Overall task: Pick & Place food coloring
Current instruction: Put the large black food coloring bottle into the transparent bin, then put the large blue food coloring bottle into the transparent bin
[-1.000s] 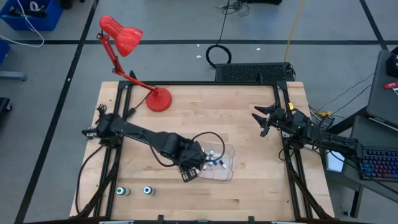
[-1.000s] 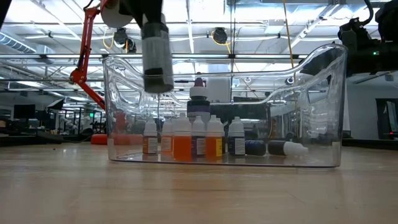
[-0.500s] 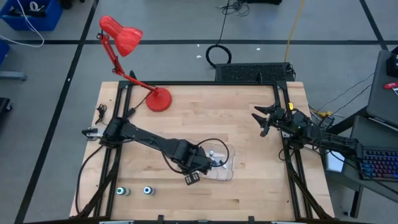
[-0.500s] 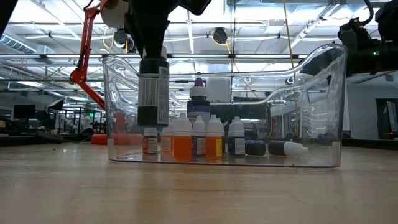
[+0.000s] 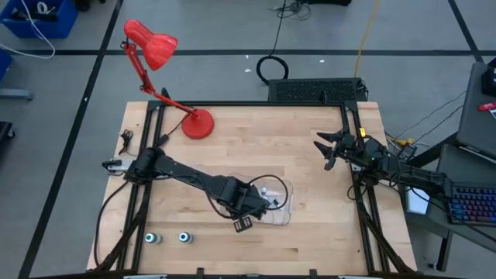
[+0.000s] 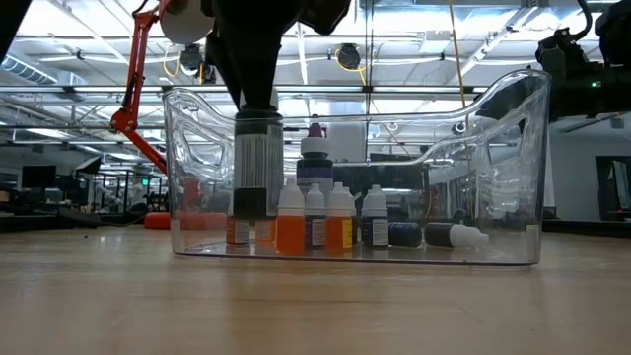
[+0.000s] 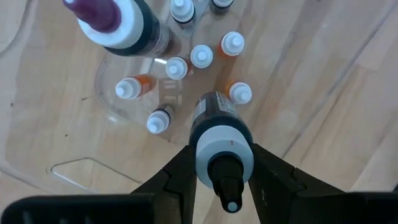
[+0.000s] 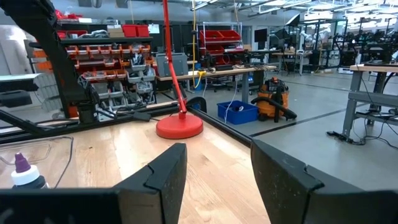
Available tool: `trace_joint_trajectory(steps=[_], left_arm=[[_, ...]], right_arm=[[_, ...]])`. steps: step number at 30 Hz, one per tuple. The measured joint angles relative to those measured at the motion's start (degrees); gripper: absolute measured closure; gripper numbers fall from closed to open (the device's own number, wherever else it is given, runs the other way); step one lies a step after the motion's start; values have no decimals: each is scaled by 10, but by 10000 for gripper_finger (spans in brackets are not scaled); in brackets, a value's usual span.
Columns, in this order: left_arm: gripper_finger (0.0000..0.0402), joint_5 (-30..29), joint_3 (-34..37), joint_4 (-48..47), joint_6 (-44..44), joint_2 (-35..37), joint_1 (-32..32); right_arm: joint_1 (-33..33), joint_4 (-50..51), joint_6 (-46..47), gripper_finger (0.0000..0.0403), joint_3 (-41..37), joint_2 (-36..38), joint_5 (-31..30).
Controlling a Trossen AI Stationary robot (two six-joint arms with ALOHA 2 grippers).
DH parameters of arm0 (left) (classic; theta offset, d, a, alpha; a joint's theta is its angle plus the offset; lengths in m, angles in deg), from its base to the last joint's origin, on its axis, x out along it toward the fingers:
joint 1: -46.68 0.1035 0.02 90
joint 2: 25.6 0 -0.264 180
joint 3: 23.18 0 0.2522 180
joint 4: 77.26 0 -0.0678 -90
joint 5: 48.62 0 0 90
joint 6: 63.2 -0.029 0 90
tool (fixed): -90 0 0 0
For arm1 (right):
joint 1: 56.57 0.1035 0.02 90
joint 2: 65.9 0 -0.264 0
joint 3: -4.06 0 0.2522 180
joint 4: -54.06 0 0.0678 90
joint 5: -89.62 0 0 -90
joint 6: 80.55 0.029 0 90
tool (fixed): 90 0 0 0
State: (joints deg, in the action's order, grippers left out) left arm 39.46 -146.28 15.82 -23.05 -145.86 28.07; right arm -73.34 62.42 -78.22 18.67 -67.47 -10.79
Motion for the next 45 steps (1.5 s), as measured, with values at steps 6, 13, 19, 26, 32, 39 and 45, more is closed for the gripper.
trace_joint_trajectory(steps=[6, 13, 19, 26, 32, 39, 45], left_arm=[[281, 0, 5, 3, 3, -4, 0], [281, 9, 34, 27, 8, -4, 0], [281, 18, 44, 37, 10, -3, 0], [271, 20, 44, 50, 25, -3, 0], [127, 20, 36, 47, 25, 1, 5], [47, 20, -32, -92, 63, 10, 20], [36, 106, -50, -168, 243, 19, 0]], right_arm=[[0, 0, 0, 236, 0, 0, 0], [0, 0, 0, 236, 0, 0, 0], [0, 0, 0, 236, 0, 0, 0], [0, 0, 0, 236, 0, 0, 0], [0, 0, 0, 236, 0, 0, 0], [0, 0, 0, 236, 0, 0, 0], [0, 0, 0, 236, 0, 0, 0]])
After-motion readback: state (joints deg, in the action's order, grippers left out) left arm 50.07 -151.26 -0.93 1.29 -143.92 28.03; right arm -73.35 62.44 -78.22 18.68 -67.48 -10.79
